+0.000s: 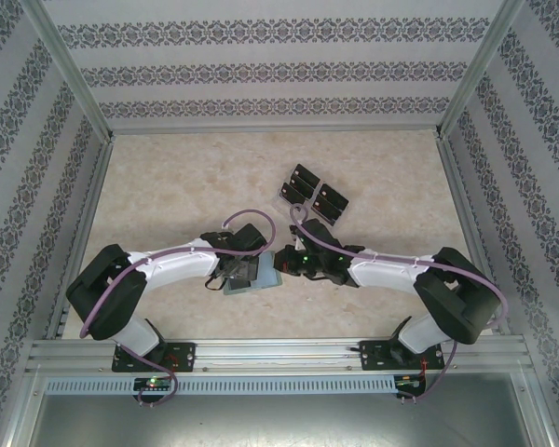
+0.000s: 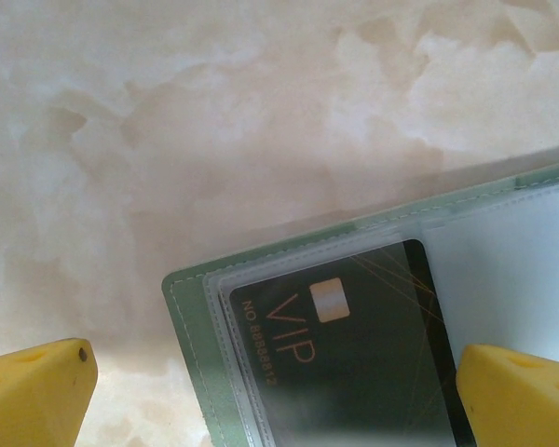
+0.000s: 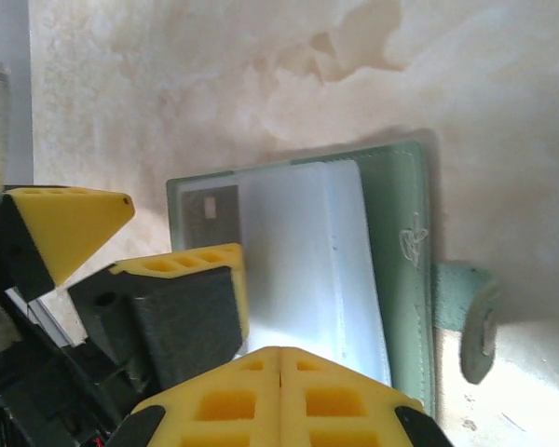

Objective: Put the credit cards into the card holder
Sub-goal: Insert the credit card into the card slot, then press the card into the card slot of the card holder.

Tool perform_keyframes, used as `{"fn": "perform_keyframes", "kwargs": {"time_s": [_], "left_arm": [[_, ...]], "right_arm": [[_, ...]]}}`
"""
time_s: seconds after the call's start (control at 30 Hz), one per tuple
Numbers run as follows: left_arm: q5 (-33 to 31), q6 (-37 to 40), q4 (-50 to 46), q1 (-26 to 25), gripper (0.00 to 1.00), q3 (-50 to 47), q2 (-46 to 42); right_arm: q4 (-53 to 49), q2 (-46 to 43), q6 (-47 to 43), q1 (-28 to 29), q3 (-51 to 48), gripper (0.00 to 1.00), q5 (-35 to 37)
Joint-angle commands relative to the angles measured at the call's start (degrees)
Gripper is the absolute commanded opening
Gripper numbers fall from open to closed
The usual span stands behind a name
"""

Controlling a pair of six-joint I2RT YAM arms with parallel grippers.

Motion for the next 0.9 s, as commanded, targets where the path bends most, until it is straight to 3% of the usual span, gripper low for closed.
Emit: {"fn": "perform_keyframes", "kwargs": {"time_s": [0.0,0.5,0.87], "left_arm": [[0.36,-0.38,-0.20,0.59,1.00,1.59,-2.38],[0.50,-0.63,-0.55,3.45,1.00,-0.65,-6.60],[1.97,-0.40,0.93,3.49,1.00,-2.59,-6.44]], "right_arm": [[-4.37,-0.75,-3.03,0.79,2.30,0.00,0.55],[-3.74,8.71,-4.02,5.36,8.78,0.00,-0.43],[0.87,12.47,-1.71,3.85,4.18,0.00,1.35]]}}
